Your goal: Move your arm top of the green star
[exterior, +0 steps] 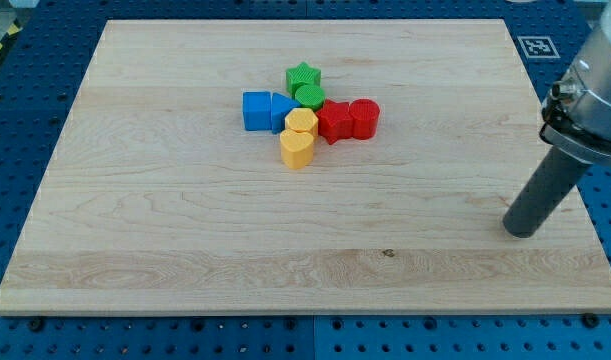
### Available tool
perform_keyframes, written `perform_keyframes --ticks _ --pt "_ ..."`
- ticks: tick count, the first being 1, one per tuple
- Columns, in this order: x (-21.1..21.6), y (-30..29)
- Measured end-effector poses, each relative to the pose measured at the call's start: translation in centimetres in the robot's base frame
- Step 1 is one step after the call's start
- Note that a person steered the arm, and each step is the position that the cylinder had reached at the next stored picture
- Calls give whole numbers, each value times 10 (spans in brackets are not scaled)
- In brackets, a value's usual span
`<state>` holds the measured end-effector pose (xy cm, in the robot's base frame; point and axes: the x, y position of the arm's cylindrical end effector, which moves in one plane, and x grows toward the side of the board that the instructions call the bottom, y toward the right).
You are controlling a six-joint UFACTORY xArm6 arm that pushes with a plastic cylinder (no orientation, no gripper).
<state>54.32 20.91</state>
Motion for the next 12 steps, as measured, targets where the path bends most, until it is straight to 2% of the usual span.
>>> perform_keyframes --ticks 2,4,6,7,9,10,11,12 --pt "-32 -67" --pt "-32 -151" --pt "-33 -265" --pt "-65 -322" --pt "-185 -404" --pt "-246 -407" --pt "-290 -386" --pt "-296 -346"
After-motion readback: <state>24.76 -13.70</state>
